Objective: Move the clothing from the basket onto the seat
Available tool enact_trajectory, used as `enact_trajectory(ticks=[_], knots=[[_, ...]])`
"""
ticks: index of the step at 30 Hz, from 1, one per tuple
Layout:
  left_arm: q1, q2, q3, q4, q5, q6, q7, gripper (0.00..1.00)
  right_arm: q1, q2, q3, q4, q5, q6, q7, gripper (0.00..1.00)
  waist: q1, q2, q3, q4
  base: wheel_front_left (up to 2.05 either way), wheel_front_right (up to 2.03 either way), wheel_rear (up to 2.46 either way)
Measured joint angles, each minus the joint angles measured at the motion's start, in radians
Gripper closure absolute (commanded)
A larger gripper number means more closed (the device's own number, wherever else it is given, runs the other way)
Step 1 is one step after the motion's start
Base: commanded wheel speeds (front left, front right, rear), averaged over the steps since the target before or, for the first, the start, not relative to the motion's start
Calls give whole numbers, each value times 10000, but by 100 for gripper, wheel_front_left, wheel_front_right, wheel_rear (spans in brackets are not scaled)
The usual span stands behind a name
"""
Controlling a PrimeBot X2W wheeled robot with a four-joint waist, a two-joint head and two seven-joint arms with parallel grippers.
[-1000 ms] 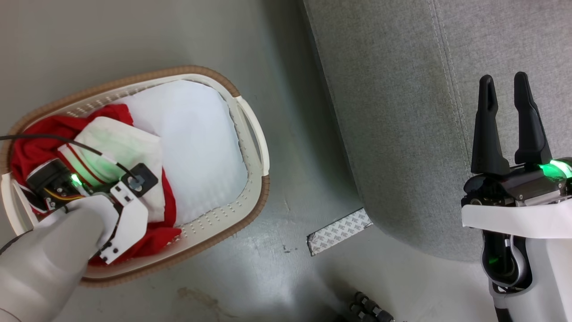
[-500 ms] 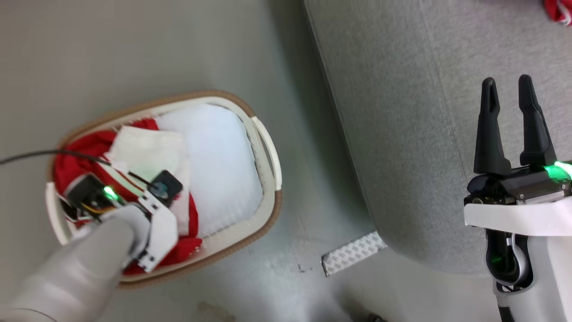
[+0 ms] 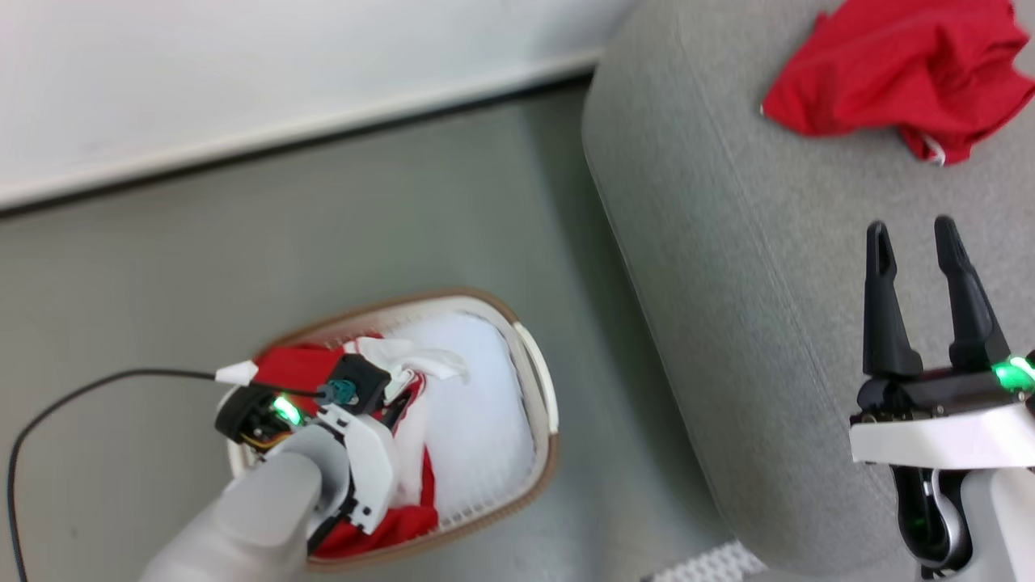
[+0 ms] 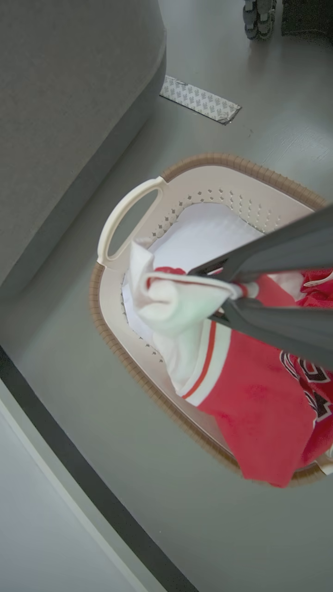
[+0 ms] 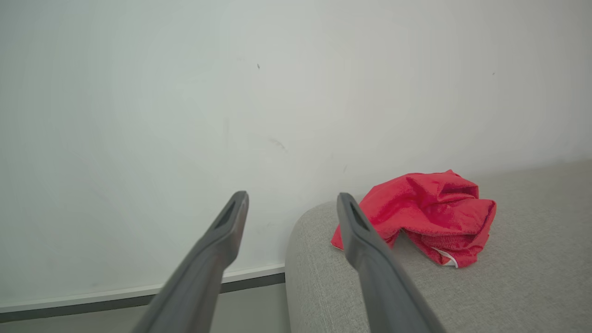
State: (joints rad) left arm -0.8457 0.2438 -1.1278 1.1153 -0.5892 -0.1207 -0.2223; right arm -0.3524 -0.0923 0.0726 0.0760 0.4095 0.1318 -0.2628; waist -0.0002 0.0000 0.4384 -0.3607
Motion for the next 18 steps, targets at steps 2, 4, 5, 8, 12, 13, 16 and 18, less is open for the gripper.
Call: enact_trajectory(ticks=[2,4,5,8,12,13,16,18], knots=[[157,-136,251,-56,-176,73,-180,100,171,-134,10,104,12,0,-15,0,-1,0,-455,156,0,0,0],[346,-245,470,-234,-405,117,-309,100,343,-290,36,176,61,0,-15,0,-1,0,-887,325,0,0,0],[419,-299,568,-332,-468,163,-347,100,408,-347,50,205,61,0,-15,0,-1,0,-1088,412,0,0,0],[646,-351,1030,-1026,-591,311,-391,100,638,-474,102,322,157,0,-17,0,-1,0,-1671,680,0,0,0],[921,-173,1741,-2554,-460,570,-412,100,925,-671,155,472,270,0,-17,0,-2,0,-2357,1064,0,0,0],[1058,-111,1858,-2880,-399,598,-414,100,983,-690,186,508,297,0,-17,0,-2,0,-2512,1157,0,0,0],[1418,21,2201,-3812,-255,694,-416,100,1133,-780,261,608,353,0,-17,0,-1,0,-2953,1419,0,0,0],[1557,71,2414,-4428,-71,779,-416,100,1210,-880,282,665,420,0,-17,0,-1,0,-3232,1569,0,0,0]])
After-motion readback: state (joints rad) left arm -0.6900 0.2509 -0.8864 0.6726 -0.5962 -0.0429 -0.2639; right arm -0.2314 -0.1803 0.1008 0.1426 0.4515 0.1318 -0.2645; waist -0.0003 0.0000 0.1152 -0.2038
